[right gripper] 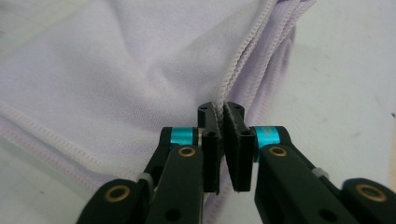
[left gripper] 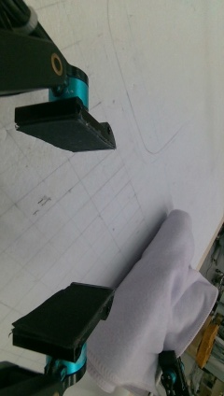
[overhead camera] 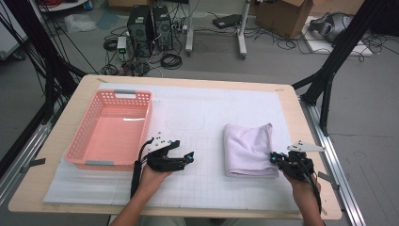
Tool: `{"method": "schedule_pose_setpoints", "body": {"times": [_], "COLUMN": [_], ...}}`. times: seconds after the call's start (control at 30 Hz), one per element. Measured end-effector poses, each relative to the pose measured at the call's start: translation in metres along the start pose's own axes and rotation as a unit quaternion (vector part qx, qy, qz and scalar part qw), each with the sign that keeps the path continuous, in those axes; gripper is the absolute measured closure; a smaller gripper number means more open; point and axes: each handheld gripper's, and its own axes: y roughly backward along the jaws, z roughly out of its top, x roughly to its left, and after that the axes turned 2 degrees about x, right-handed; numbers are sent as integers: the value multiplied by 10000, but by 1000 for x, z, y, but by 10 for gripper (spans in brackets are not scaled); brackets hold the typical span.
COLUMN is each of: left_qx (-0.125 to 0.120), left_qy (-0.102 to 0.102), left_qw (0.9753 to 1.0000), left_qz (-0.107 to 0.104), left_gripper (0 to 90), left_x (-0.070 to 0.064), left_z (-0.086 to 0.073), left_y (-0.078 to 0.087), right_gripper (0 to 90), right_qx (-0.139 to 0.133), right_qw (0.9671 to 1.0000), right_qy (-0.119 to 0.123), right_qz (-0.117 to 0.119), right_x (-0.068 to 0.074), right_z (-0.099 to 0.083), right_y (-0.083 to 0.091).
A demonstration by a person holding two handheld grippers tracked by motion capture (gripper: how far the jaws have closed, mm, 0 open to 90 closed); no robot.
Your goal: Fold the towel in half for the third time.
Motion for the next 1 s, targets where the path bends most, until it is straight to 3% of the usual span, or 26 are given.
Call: {"method": "schedule_pose_setpoints", "body": {"times": [0.03,0.13,0.17,0.23,0.3,0.43,0.5,0.57,0.6,0.63,0.67,0.83,0.9,0.93,0.97,1.0], "left_qx": [-6,-9,12,19,14,-18,-46,-50,-37,-6,5,-6,-6,-16,-19,-21], "left_qy": [8,22,10,-5,-31,-33,-6,1,-10,-7,-2,4,8,9,7,2], "left_qw": [10000,10000,10000,10000,10000,10000,10000,10000,10000,10000,10000,10000,10000,10000,10000,10000], "left_qz": [0,15,9,0,-7,5,30,24,32,35,22,45,51,49,47,38], "left_gripper": [245,245,245,245,246,246,246,246,246,246,246,246,246,246,246,246], "left_x": [0,0,0,-2,-2,-2,0,1,1,1,0,0,1,1,1,0], "left_z": [0,0,0,0,0,1,2,2,2,1,1,1,1,1,1,1], "left_y": [0,0,-1,-1,-2,1,2,2,1,1,0,1,2,2,3,2], "right_gripper": [607,602,589,603,637,672,689,698,698,694,691,677,677,675,675,664], "right_qx": [38,-180,-479,-698,-753,-667,-362,-94,-94,54,28,62,61,-107,-107,-375], "right_qw": [9998,9994,9984,9975,9970,9967,9979,9989,9989,9995,9999,9998,9999,9999,9999,9992], "right_qy": [-157,-220,-121,-38,39,298,329,346,346,305,148,-147,-150,-70,-70,41], "right_qz": [-103,-173,-273,-95,157,353,426,290,290,57,62,68,43,37,37,147], "right_x": [-2,-2,1,7,13,24,26,20,20,13,9,-2,-3,-1,-1,5], "right_z": [-3,-4,-2,4,11,16,13,9,9,4,0,-18,-17,-11,-11,-3], "right_y": [0,7,14,15,10,-4,-21,-29,-29,-29,-26,-6,-3,2,2,3]}}
